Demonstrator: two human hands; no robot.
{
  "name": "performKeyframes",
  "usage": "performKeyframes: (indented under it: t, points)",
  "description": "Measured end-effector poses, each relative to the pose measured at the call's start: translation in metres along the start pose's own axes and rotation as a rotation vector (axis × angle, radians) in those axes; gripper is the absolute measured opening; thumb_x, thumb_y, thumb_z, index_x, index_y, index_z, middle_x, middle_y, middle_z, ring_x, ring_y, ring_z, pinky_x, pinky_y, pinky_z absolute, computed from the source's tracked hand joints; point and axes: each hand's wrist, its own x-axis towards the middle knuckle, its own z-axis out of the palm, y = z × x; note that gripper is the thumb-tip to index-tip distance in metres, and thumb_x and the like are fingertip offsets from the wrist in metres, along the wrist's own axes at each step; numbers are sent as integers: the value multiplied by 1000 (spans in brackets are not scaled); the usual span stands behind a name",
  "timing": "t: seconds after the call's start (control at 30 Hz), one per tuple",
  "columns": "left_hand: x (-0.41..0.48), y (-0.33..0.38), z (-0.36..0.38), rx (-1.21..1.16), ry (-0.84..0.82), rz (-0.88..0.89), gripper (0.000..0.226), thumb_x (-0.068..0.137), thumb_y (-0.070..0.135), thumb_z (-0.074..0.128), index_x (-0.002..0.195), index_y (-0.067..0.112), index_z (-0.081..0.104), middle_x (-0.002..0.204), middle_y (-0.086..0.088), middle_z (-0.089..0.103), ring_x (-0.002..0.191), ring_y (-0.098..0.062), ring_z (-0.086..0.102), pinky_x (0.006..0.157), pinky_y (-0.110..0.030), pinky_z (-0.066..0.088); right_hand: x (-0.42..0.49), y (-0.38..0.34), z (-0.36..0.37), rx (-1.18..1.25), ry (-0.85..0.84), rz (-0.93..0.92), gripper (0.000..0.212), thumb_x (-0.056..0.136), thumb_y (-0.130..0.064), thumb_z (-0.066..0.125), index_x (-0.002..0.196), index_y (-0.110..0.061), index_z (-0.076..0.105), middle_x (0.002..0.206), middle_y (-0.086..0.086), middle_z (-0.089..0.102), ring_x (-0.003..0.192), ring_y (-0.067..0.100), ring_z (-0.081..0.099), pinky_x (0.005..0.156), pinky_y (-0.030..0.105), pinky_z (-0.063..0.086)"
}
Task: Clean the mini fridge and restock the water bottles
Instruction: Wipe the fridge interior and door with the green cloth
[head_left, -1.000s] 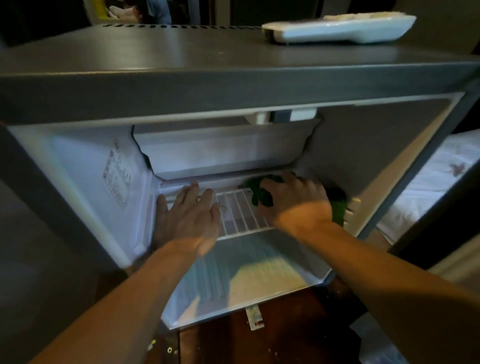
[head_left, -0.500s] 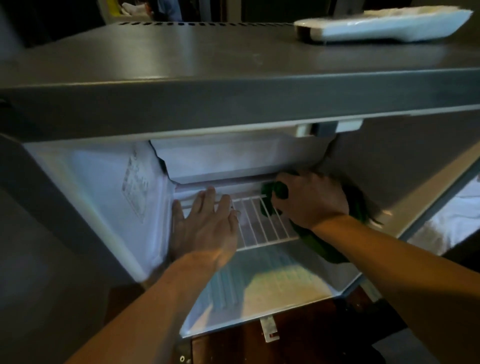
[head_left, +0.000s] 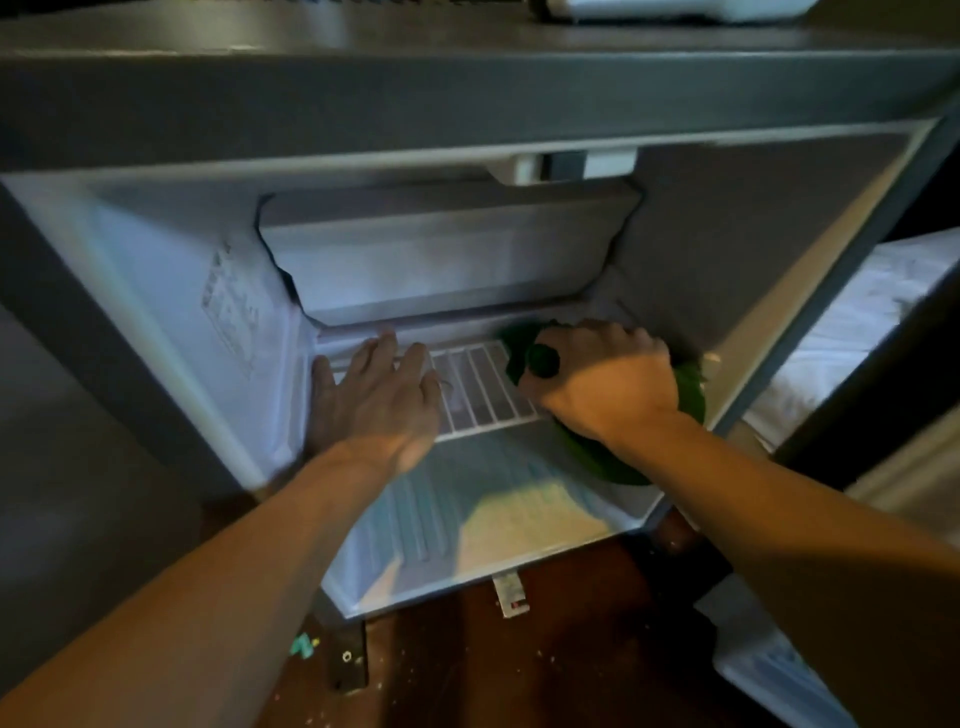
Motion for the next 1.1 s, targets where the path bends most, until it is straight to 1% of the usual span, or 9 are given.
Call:
performKeyframes:
  t: [0.17,0.33,0.5,0.57,0.63,0.8,0.87,0.97,1.1]
  points:
    - [0,1,-1,11,-6,-12,52,100,42,14,151,31,15,163,5,2,149,-14,3,117,-55,5,1,0,-9,-43,-30,-9,36,80,-58,49,102,-31,60,109,6,62,102,32,58,73,33,35]
    - [2,0,-2,18,-4,-10,53,101,41,13,152,30,12,163,4,-2,149,-15,0,116,-57,3,31,-13,3,-81,-54,7,48,84,-61,45,125,-36,54,128,5,57,113,35,54,87,39,40]
    - [2,2,2,41,-23,-3,53,101,42,11,153,30,7,162,4,-9,149,-14,-6,117,-56,-1,51,-14,15,-63,155,-17,35,82,-49,54,105,-25,65,104,12,68,91,38,64,75,38,46]
    - [1,1,2,23,-24,1,53,101,41,12,153,30,8,163,4,-8,149,-14,-5,117,-56,-2,53,-15,19,-43,176,-20,32,81,-47,55,101,-23,65,102,12,67,88,38,63,72,38,45]
    - [1,1,1,13,-23,4,53,101,41,12,153,30,9,163,4,-6,149,-14,-5,117,-56,-1,53,-15,17,0,164,-21,33,79,-49,56,100,-24,64,105,11,66,91,38,63,74,38,45]
    - [-1,3,-1,-1,-20,9,52,101,40,13,152,30,13,163,4,-1,149,-13,0,117,-56,3,24,-1,-1,-20,-19,-58,46,79,-62,52,117,-37,57,124,4,59,111,34,55,83,37,39]
    - [-1,3,-1,0,-10,7,52,100,41,15,152,30,15,163,4,2,149,-13,2,117,-56,6,7,6,-9,-22,-28,-108,46,79,-63,50,116,-38,57,124,2,59,111,31,55,81,35,38]
    - [-2,2,-1,8,19,3,51,100,41,18,150,30,22,162,5,10,148,-13,9,116,-55,9,-13,10,-6,-35,103,-177,47,76,-63,51,116,-40,59,114,1,63,102,30,60,73,34,39]
    - [-7,1,0,9,146,50,41,99,38,23,131,29,46,145,4,44,139,-17,32,111,-54,23,-24,-1,11,-125,204,-137,42,70,-55,63,103,-28,68,92,11,66,70,36,63,57,31,33]
